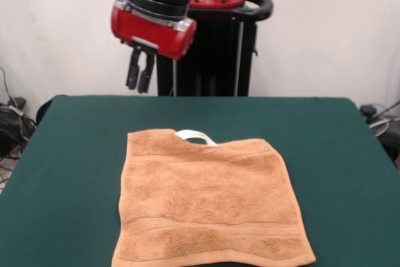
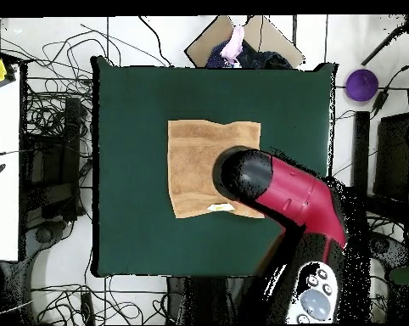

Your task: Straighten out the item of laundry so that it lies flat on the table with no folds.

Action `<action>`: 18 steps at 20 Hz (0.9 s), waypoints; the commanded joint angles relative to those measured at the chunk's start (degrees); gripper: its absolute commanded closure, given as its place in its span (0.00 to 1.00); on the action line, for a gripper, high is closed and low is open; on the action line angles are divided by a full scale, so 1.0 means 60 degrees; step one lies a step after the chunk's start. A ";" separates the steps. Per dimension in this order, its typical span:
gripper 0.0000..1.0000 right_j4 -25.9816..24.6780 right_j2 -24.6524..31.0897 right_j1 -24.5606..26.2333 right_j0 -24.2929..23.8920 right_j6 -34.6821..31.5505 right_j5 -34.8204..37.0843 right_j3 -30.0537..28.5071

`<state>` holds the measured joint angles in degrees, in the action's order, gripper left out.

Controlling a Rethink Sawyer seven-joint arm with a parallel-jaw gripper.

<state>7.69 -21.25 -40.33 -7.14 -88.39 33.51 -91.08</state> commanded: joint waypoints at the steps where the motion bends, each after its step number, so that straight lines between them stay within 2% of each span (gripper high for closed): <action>1: 1.00 -0.1196 0.1635 0.0290 -0.0181 0.0207 -0.1087 -0.1387; 3: 1.00 -0.1349 0.2428 0.0427 -0.0613 0.0416 -0.2002 -0.1698; 4: 1.00 -0.1088 0.3470 0.0441 -0.1311 0.0647 -0.2480 -0.2234; 6: 1.00 -0.0990 0.4554 0.0540 -0.2013 0.0934 -0.2781 -0.2694; 9: 1.00 -0.1200 0.4906 0.0619 -0.2078 0.0295 -0.2918 -0.2838; 14: 1.00 -0.1422 0.4448 0.0873 -0.1279 -0.0834 -0.2913 -0.2520; 15: 1.00 -0.1491 0.4524 0.0909 -0.1287 -0.0780 -0.2941 -0.2496; 18: 1.00 -0.2041 0.5759 0.0782 -0.1949 0.0459 -0.2681 -0.2565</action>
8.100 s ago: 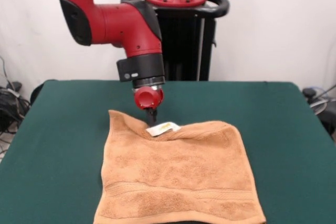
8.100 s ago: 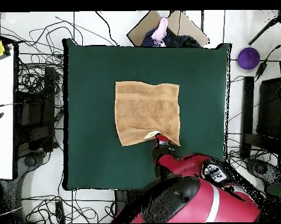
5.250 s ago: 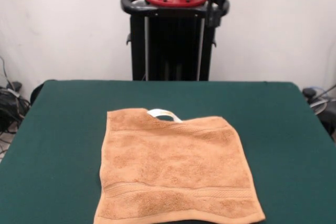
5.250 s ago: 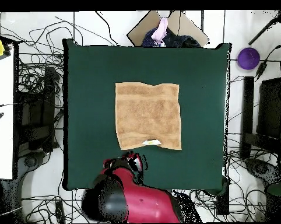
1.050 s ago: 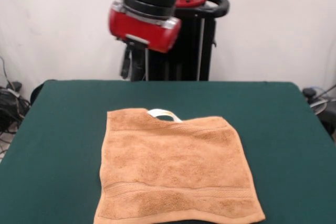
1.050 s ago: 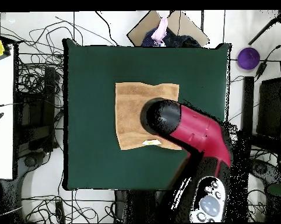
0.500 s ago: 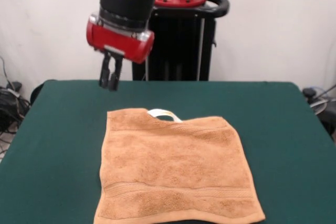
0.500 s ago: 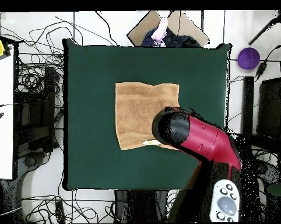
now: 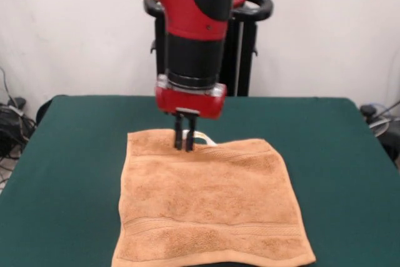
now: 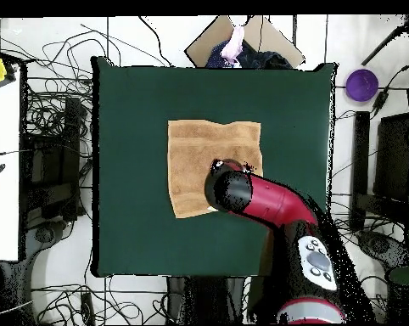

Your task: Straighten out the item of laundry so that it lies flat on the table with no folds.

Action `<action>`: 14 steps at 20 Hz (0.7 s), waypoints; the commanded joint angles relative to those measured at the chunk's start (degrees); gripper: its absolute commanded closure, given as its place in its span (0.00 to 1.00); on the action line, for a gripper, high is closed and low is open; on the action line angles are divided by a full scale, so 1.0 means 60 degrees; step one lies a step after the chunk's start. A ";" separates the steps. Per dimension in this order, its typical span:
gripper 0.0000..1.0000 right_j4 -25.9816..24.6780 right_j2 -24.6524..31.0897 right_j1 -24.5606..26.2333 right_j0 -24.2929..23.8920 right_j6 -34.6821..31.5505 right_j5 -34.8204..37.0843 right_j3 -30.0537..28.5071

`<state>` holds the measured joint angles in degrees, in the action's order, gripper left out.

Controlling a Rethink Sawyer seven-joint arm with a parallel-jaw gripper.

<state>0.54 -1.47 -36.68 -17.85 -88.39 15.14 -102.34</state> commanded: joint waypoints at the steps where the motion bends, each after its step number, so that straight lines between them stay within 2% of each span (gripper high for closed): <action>1: 1.00 -0.0921 0.2183 0.0057 0.0114 0.0324 0.0532 -0.0588; 2: 1.00 -0.1020 0.1462 -0.0032 0.0810 -0.0066 0.0752 -0.0303; 4: 1.00 -0.1220 0.0569 0.0037 0.1666 -0.0699 0.0513 0.0054; 8: 1.00 -0.1451 0.1768 -0.0027 0.0605 0.0047 0.0572 -0.0296; 14: 1.00 -0.1866 0.1613 0.0189 0.0717 -0.0124 0.0464 0.0120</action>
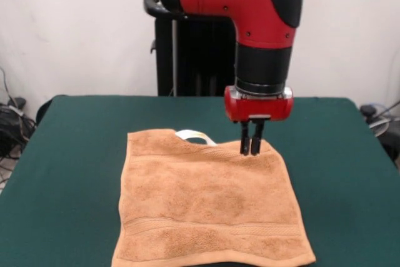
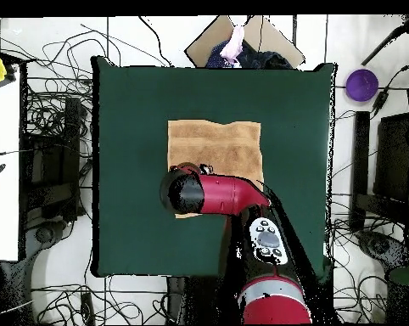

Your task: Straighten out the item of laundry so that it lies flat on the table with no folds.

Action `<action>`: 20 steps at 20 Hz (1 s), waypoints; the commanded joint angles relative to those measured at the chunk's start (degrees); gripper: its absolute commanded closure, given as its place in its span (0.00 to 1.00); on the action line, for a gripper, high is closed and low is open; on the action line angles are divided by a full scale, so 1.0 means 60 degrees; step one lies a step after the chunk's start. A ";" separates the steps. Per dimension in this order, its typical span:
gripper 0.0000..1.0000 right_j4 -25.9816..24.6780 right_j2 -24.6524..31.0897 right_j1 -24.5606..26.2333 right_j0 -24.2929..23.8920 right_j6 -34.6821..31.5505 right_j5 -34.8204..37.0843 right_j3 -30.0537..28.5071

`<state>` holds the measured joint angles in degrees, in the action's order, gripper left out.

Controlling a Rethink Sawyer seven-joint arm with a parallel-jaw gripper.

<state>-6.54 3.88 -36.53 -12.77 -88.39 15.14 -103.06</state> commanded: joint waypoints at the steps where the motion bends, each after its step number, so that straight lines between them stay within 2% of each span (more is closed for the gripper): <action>1: 1.00 -0.0687 0.0729 0.0194 -0.0134 -0.0178 0.0486 0.0264; 7: 1.00 -0.0568 0.0761 0.0474 -0.0321 -0.0534 0.0375 0.0205; 12: 1.00 -0.0597 0.0222 0.0627 0.0116 -0.0883 0.0253 0.0404; 20: 1.00 -0.0535 -0.0324 0.1350 0.0726 -0.1132 0.0319 0.1105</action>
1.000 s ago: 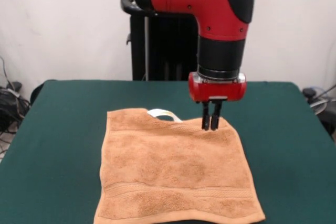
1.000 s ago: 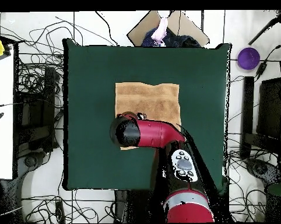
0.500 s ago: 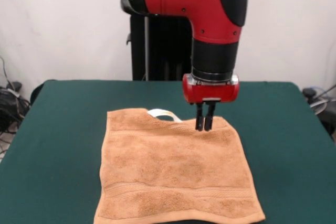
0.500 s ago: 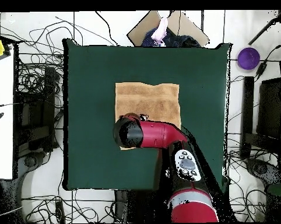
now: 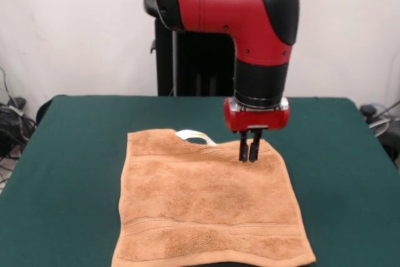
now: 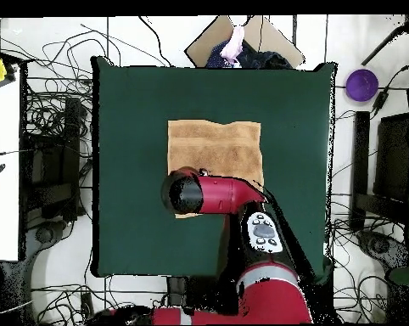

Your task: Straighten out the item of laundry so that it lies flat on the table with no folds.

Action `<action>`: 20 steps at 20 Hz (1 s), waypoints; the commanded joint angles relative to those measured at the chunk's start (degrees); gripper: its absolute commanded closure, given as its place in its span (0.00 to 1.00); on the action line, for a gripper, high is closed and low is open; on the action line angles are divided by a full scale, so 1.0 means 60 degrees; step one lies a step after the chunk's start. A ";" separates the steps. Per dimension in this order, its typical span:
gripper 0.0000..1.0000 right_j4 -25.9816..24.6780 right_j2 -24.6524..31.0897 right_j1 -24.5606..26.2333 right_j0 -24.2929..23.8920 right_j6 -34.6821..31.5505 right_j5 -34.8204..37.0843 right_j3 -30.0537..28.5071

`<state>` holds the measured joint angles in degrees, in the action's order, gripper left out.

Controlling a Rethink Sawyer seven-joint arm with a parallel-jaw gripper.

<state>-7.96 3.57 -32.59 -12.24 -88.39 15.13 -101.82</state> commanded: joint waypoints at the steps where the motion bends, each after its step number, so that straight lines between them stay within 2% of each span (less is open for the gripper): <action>1: 1.00 -0.0261 -0.0276 0.0763 0.0673 -0.1133 0.0351 0.0987; 8: 1.00 -0.0120 -0.0009 0.1519 0.0415 -0.0872 0.0442 0.1749; 13: 1.00 -0.0181 0.0059 0.1794 0.0425 -0.0957 0.0185 0.1699; 16: 1.00 -0.0355 0.0894 0.2131 -0.0440 -0.0285 0.0194 0.1599; 20: 1.00 -0.0553 0.0351 0.2230 0.0023 -0.0896 -0.0746 0.1458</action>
<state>-7.96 3.65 -22.52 -12.33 -88.39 14.73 -94.72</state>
